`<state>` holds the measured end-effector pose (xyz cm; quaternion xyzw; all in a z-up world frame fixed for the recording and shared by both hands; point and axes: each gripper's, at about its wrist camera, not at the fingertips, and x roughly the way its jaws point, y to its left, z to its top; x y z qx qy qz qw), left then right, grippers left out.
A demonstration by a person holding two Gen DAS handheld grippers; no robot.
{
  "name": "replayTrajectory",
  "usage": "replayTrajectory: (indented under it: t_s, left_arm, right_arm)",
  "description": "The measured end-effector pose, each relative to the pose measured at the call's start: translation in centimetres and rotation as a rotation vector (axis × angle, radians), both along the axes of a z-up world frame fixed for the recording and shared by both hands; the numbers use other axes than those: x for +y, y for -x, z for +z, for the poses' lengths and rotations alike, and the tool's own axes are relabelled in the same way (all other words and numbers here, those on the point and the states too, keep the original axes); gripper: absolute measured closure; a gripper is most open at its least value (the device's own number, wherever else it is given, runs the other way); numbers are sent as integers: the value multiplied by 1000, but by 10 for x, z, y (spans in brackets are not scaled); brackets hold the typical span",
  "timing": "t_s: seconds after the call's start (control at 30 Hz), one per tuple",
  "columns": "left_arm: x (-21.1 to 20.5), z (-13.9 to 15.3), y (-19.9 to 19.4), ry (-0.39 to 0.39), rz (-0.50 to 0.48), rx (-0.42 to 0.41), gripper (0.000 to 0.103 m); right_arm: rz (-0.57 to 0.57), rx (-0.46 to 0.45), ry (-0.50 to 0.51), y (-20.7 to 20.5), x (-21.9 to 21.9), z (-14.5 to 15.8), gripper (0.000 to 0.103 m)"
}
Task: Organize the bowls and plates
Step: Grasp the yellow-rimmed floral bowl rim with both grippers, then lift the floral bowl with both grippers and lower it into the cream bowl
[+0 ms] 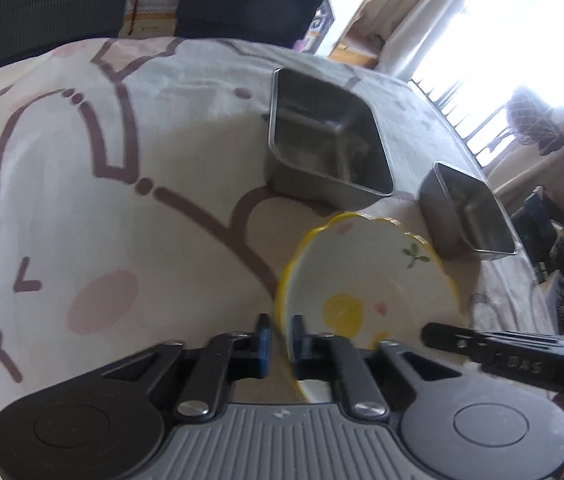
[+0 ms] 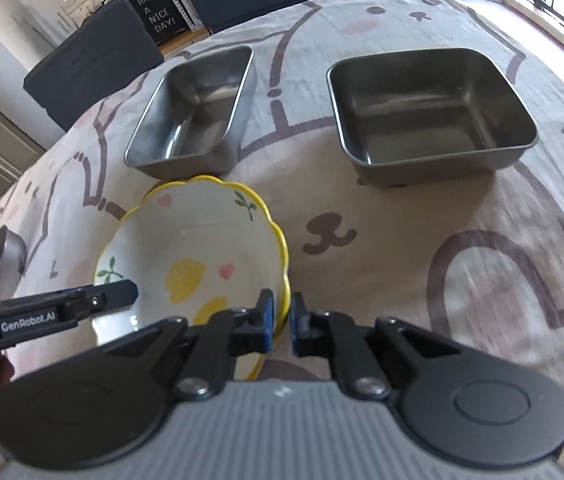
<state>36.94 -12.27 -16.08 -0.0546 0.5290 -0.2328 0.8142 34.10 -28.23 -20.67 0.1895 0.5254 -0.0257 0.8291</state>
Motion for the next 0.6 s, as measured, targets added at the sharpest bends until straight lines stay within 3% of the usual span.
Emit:
replayTrajectory:
  t_s: [0.1,0.23,0.43,0.6]
  left_arm:
    - [-7,4,8,-65,-22,-62,96]
    - [-1,20,15,-41,-1,-97,96]
    - [8,75,41,-38,20,-212,95]
    - [27,121,72,-24,53,-296,95]
  right_arm:
    - [22,-16,36,0,6,1,93]
    - [34,-45,28,6,6,8,93]
    - [29,-181,-5,27,3,48,93]
    - [39,-276,-90,51,0,83,93]
